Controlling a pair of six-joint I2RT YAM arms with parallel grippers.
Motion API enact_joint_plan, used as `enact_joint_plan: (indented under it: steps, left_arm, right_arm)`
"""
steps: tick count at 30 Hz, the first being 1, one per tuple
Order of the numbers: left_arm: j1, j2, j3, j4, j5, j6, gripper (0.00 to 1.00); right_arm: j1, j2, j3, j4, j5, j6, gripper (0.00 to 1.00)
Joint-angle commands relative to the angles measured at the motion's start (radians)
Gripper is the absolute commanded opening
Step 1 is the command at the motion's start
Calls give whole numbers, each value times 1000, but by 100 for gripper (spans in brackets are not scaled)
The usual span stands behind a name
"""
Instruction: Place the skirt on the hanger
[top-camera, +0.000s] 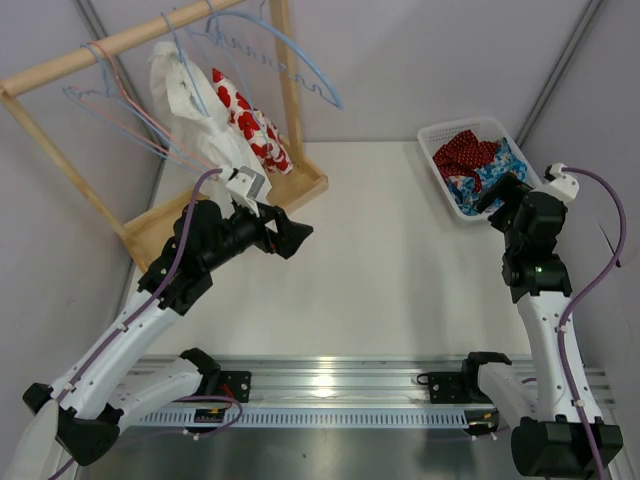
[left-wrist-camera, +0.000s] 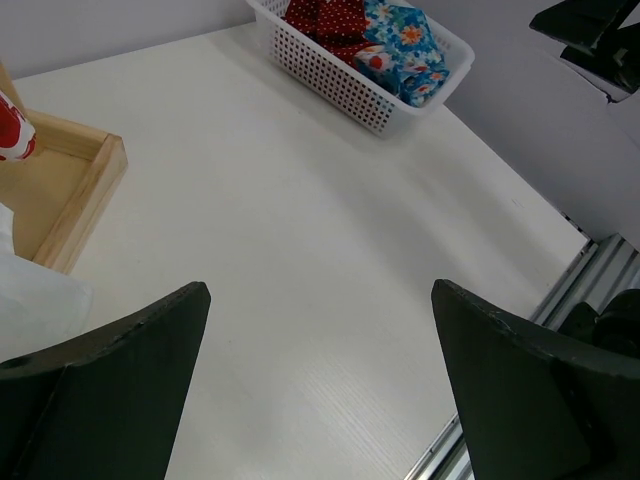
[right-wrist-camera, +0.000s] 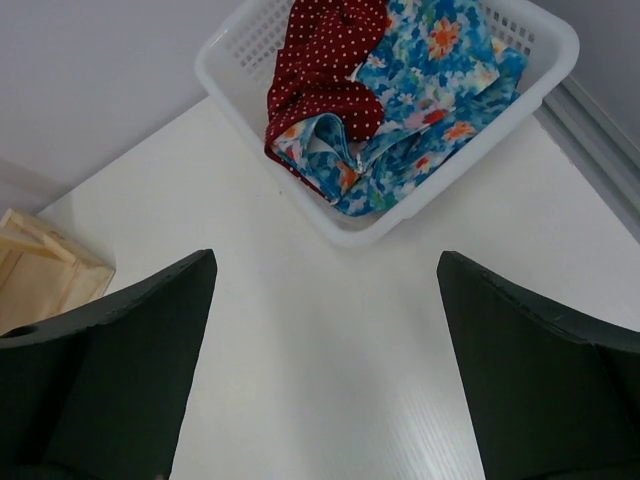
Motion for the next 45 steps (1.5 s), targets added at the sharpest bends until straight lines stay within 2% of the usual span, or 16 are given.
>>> enact_joint_plan:
  steps: [1, 4, 8, 14, 17, 25, 27, 29, 31, 32, 35, 39, 43, 45]
  left_arm:
    - [5, -23, -10, 34, -9, 11, 99]
    - [5, -43, -24, 50, -11, 11, 100]
    - [5, -39, -21, 48, -18, 12, 99]
    - [5, -25, -7, 21, -35, 14, 100]
    - [5, -22, -27, 40, -29, 6, 100]
    - [6, -2, -10, 30, -8, 2, 99]
    - [5, -2, -14, 34, -2, 2, 100]
    - [5, 1, -11, 33, -6, 3, 99]
    - [5, 6, -10, 27, -20, 6, 99]
    - [6, 9, -7, 22, -21, 6, 99]
    - [6, 9, -4, 21, -25, 8, 99]
    - [6, 7, -2, 18, -32, 15, 99]
    - [6, 6, -2, 14, -41, 18, 99]
    - [6, 4, -4, 13, -44, 20, 100]
  right_arm:
    - [-22, 52, -5, 136, 23, -9, 99]
    - [-54, 116, 18, 225, 18, 2, 99]
    - [-117, 336, 98, 278, -26, 39, 99]
    - [-155, 668, 315, 302, -42, -12, 99]
    - [-168, 818, 475, 278, -58, -35, 99]
    - [-181, 1029, 587, 316, -198, -38, 92]
    - [-178, 1072, 616, 374, -207, -63, 91]
    - [-181, 1145, 661, 333, -198, -64, 91]
    - [-189, 1190, 734, 283, -207, -40, 87]
    - [-192, 1222, 750, 275, -250, -32, 83]
    - [-192, 1247, 768, 310, -307, -14, 75]
    - [-186, 1265, 756, 391, -333, 23, 71]
    - [-172, 1319, 834, 358, -333, 26, 68]
    - [-165, 1348, 875, 330, -342, 28, 57]
